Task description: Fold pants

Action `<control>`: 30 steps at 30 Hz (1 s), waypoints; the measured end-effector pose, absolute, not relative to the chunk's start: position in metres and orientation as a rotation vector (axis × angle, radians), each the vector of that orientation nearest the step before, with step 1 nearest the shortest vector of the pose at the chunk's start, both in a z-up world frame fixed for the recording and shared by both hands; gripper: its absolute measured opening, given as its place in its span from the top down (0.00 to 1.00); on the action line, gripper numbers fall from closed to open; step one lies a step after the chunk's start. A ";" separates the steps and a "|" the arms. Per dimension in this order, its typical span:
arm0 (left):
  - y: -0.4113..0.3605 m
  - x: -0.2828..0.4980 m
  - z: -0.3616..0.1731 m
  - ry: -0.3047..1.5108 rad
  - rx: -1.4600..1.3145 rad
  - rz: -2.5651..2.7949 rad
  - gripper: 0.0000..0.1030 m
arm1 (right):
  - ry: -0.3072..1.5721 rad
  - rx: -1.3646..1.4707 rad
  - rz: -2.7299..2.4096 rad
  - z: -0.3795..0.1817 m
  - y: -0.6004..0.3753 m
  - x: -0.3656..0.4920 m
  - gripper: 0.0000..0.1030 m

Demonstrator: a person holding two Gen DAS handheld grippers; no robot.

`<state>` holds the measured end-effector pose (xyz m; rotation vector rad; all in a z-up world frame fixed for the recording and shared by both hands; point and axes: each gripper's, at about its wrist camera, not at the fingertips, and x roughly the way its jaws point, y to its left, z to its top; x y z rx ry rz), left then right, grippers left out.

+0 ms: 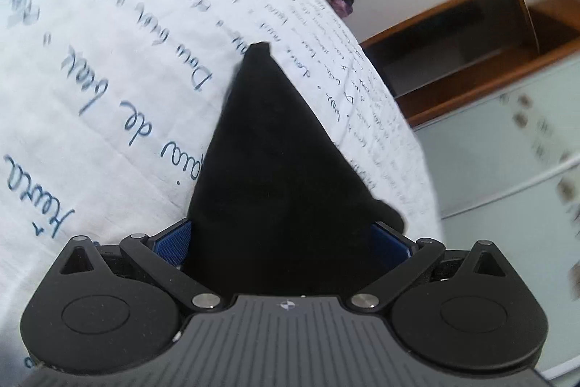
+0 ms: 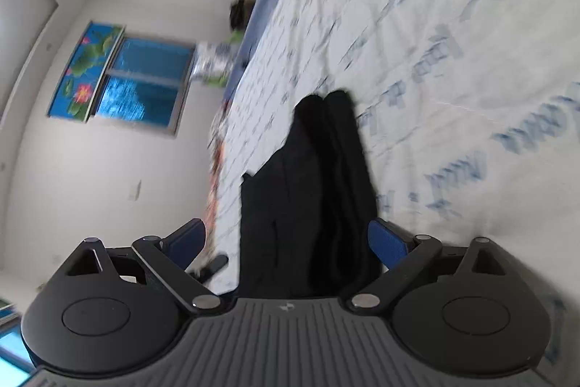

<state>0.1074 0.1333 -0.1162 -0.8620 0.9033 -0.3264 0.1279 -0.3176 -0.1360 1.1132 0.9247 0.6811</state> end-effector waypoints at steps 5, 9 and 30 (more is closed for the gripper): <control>0.155 0.116 -0.124 0.980 -0.980 -0.414 0.01 | 1.081 0.872 0.712 -0.113 -0.293 0.147 0.06; 0.163 0.114 -0.131 0.994 -1.045 -0.451 0.01 | 1.114 0.710 0.617 -0.095 -0.300 0.146 0.06; 0.117 0.155 -0.110 1.121 -0.621 -0.433 0.78 | 1.062 0.659 0.668 -0.105 -0.267 0.109 0.77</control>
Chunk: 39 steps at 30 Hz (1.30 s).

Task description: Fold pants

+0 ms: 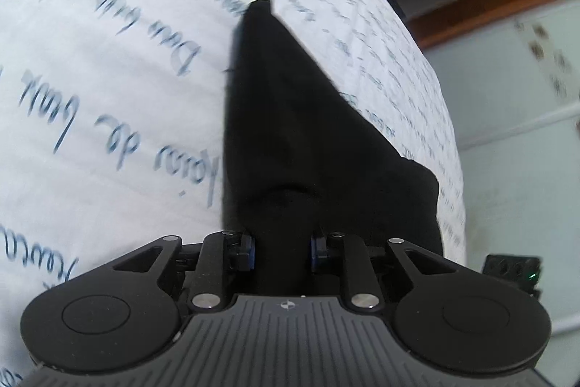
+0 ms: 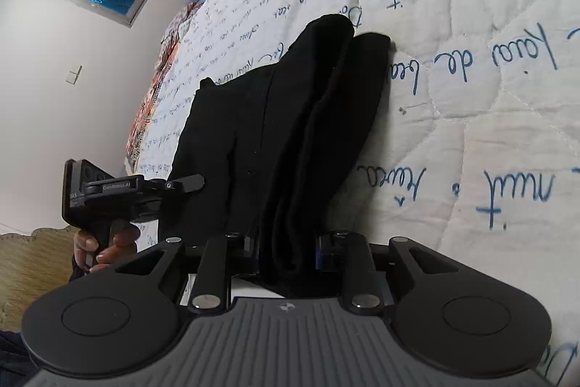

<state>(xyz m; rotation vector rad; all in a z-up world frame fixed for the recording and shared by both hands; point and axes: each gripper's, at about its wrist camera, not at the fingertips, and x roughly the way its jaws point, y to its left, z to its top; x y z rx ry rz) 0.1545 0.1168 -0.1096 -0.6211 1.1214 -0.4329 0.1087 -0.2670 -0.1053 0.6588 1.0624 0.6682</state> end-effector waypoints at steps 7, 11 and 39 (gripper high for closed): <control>0.086 0.155 -0.111 1.108 -0.569 -0.509 0.77 | 1.012 0.748 0.609 -0.114 -0.290 0.064 0.77; 0.093 0.145 -0.129 1.076 -0.676 -0.471 0.70 | 1.002 0.818 0.614 -0.128 -0.304 0.065 0.77; 0.027 0.110 -0.102 0.890 -0.318 -0.500 0.56 | 0.826 0.844 0.387 -0.098 -0.282 0.136 0.17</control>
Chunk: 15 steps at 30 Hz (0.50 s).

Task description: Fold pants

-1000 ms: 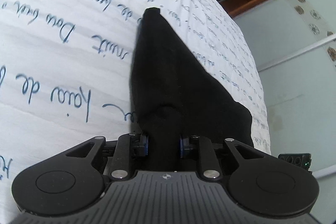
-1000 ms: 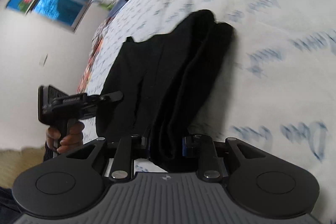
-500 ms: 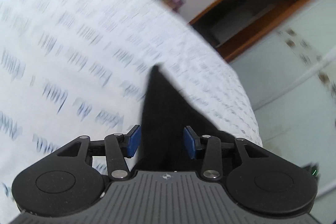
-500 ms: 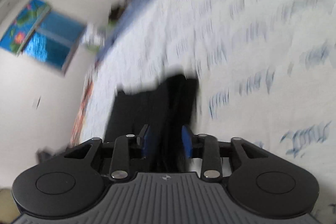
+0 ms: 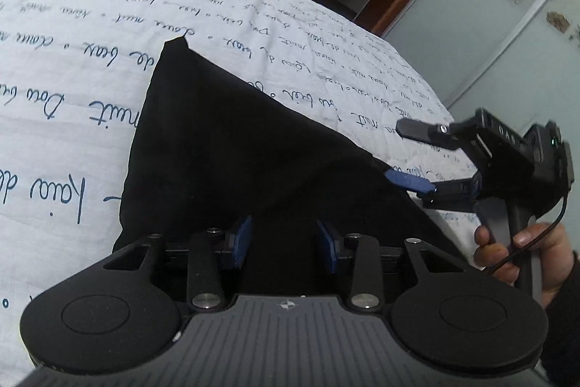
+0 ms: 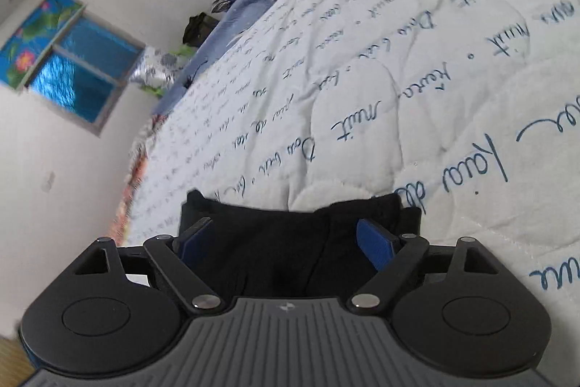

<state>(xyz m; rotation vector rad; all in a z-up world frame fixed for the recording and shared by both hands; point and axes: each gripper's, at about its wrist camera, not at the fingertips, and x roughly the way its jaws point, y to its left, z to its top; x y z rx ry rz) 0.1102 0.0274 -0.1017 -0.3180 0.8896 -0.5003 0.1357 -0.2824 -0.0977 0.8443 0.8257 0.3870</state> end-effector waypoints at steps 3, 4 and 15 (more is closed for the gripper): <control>0.033 0.103 -0.091 0.886 -0.329 -0.467 0.52 | 0.808 0.835 0.356 -0.089 -0.281 0.120 0.17; 0.033 0.095 -0.084 0.865 -0.315 -0.458 0.47 | 0.795 0.833 0.321 -0.081 -0.281 0.110 0.16; -0.001 0.048 -0.097 0.731 0.012 -0.422 0.17 | 0.670 0.670 0.426 -0.094 -0.235 0.002 0.05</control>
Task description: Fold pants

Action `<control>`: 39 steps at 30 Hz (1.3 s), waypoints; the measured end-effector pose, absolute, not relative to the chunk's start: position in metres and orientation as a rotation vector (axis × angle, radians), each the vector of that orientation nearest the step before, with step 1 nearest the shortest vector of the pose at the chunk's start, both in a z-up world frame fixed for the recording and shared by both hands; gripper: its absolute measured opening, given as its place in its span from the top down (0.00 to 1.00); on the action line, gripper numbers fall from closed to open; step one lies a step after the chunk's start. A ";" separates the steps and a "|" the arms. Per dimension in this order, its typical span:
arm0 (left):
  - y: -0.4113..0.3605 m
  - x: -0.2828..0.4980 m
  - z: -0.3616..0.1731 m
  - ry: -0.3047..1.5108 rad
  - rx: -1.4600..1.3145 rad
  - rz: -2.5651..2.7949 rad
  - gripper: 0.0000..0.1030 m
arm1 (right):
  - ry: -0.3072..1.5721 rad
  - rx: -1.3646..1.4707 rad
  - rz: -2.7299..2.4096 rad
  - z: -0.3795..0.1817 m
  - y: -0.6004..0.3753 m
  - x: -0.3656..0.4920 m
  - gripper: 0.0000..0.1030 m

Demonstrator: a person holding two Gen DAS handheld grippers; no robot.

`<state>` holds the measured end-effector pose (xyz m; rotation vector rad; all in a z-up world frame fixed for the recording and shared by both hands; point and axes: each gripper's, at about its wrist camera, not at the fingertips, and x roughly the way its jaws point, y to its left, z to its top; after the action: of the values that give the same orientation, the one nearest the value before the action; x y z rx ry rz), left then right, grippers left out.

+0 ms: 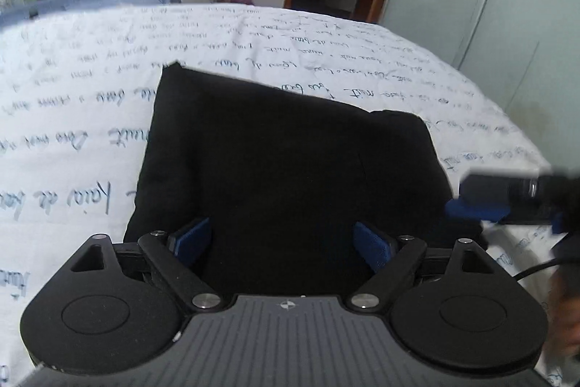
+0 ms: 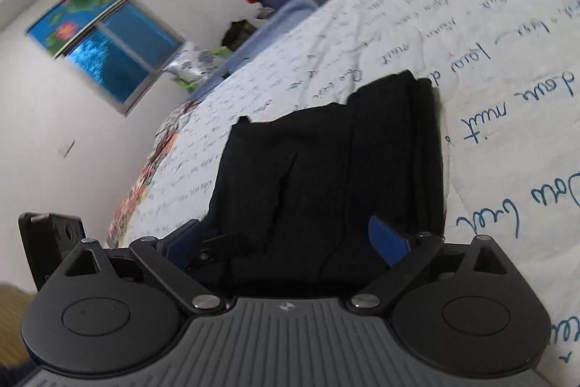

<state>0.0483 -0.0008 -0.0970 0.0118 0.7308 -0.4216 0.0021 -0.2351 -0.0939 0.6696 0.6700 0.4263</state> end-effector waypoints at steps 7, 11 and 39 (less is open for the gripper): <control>-0.005 0.039 -0.096 0.745 -0.039 -0.358 0.15 | 0.523 0.420 0.285 -0.049 -0.211 -0.024 0.04; -0.008 0.029 -0.093 0.727 -0.018 -0.320 0.14 | 0.567 0.413 0.161 -0.069 -0.211 -0.024 0.04; 0.004 -0.004 -0.116 0.804 0.032 -0.086 0.00 | 0.607 0.246 0.031 -0.112 -0.183 -0.027 0.00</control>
<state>-0.0041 0.0042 -0.1155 0.0323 0.8043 -0.0862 -0.0273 -0.1833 -0.1121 0.2464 0.6072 0.0306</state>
